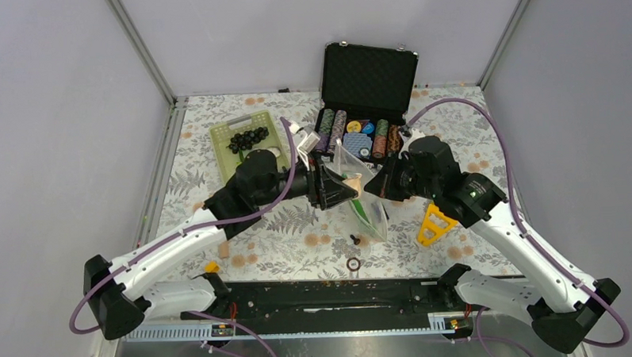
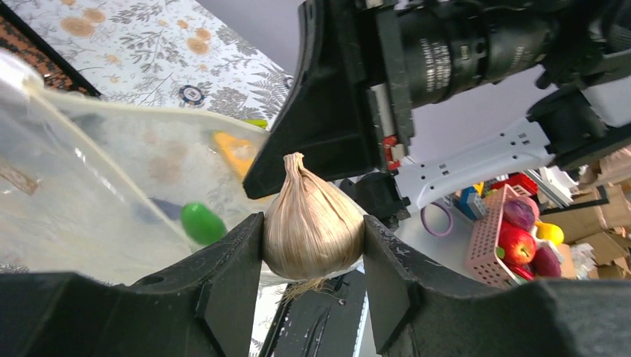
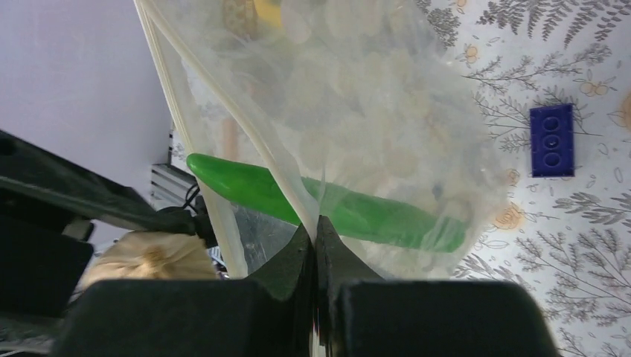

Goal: Place the food in the zip-top bag and seal the zipper
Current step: Place the fake vegetable in the zipper food storage bag.

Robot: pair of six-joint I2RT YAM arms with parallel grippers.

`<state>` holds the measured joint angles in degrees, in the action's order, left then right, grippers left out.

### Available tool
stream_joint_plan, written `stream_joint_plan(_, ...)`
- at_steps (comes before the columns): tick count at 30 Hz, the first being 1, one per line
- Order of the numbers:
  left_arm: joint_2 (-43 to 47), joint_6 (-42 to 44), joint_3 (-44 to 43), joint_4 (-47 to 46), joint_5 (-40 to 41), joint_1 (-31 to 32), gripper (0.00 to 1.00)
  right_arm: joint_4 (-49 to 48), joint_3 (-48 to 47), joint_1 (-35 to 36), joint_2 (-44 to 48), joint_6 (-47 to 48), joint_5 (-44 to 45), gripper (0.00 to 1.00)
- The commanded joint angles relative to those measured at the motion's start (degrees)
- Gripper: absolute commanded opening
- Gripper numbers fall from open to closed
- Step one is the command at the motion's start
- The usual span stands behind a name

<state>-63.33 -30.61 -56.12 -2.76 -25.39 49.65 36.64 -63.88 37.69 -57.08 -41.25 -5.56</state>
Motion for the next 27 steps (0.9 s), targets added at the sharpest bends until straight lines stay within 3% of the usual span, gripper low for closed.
stream_joint_plan(1, -2.15, 2.10, -2.62, 0.98, 9.82, 2.85, 0.13, -3.50, 0.92, -0.30, 0.96, -3.03, -2.48, 0.00)
stream_joint_plan(8, -6.80, 4.51, -5.93, 8.92, 21.41, 6.44, 0.20, -4.48, 1.47, -0.26, 0.66, -3.94, -2.54, 0.00)
stream_joint_plan(14, -9.76, 6.32, -9.77, 13.34, 25.10, 9.21, 0.27, -5.15, 1.46, -0.25, -0.93, -4.12, -4.07, 0.00)
stream_joint_plan(22, -9.25, 7.22, -10.74, 15.91, 25.16, 9.63, 0.87, -4.80, 1.02, -0.26, -0.14, -3.89, -1.98, 0.00)
stream_joint_plan(24, -8.23, 7.30, -10.54, 15.84, 25.03, 9.64, 0.98, -3.85, 0.66, -0.30, -0.26, -3.46, -0.83, 0.00)
stream_joint_plan(27, -6.84, 7.78, -10.42, 15.90, 24.50, 9.64, 0.99, -2.56, 0.11, -0.26, -0.30, -2.48, 0.75, 0.00)
